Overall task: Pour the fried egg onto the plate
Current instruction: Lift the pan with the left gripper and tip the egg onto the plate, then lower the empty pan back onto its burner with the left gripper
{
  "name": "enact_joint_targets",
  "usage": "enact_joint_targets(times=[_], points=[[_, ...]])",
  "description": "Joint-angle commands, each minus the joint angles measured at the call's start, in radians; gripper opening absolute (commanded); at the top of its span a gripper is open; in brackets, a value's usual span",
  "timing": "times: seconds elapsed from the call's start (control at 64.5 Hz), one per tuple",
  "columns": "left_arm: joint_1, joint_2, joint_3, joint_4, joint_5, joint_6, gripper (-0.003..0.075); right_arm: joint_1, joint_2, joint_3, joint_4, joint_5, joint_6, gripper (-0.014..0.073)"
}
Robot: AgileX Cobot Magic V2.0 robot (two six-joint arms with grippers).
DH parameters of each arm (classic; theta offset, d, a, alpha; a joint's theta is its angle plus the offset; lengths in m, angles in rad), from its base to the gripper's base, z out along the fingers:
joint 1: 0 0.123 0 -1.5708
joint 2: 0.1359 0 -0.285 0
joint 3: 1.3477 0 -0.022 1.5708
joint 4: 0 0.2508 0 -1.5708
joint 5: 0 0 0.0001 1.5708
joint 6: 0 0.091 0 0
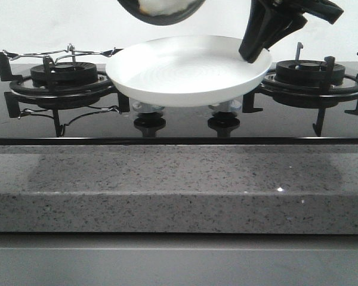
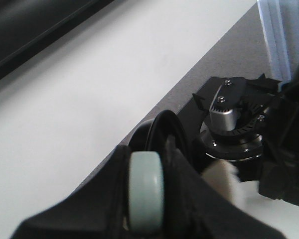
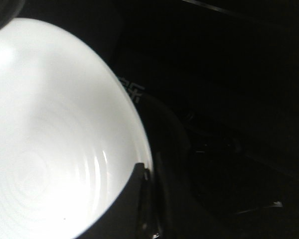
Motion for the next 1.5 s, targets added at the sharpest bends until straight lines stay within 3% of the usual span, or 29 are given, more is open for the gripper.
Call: enact_joint_targets(times=[0.0, 0.202, 0.434, 0.558, 0.822, 0.946, 1.086, 1.194, 1.303, 1.489], points=[[-0.021, -0.043, -0.037, 0.018, -0.114, -0.012, -0.0020, 0.001, -0.053, -0.022, 0.031, -0.044, -0.010, -0.0057], [-0.012, -0.043, -0.037, 0.018, -0.094, -0.094, -0.0020, 0.001, -0.053, -0.022, 0.031, -0.044, -0.010, -0.0057], [-0.010, -0.043, -0.037, 0.015, -0.075, -0.098, -0.0020, 0.001, -0.053, -0.022, 0.031, -0.044, -0.010, -0.0057], [0.038, -0.043, -0.037, -0.091, -0.087, -0.152, -0.0019, 0.001, -0.053, -0.022, 0.031, -0.044, -0.010, -0.0057], [0.301, -0.043, -0.033, -0.583, -0.042, -0.143, -0.0019, 0.001, -0.053, -0.022, 0.031, -0.044, -0.010, -0.0057], [0.492, -0.041, 0.008, -0.898, 0.056, -0.055, -0.0019, 0.001, -0.053, -0.022, 0.031, -0.044, -0.010, -0.0057], [0.703, -0.001, 0.068, -1.349, 0.307, 0.153, -0.0019, 0.001, -0.053, -0.022, 0.031, -0.044, -0.010, -0.0057], [0.834, 0.081, 0.114, -1.612, 0.502, 0.181, -0.0019, 0.001, -0.053, -0.022, 0.031, -0.044, -0.010, -0.0057], [0.913, 0.164, 0.149, -1.739, 0.556, 0.166, -0.0019, 0.001, -0.053, -0.022, 0.031, -0.044, -0.010, -0.0057], [0.963, 0.284, 0.154, -1.739, 0.540, 0.143, -0.0019, 0.001, -0.053, -0.022, 0.031, -0.044, -0.010, -0.0057]])
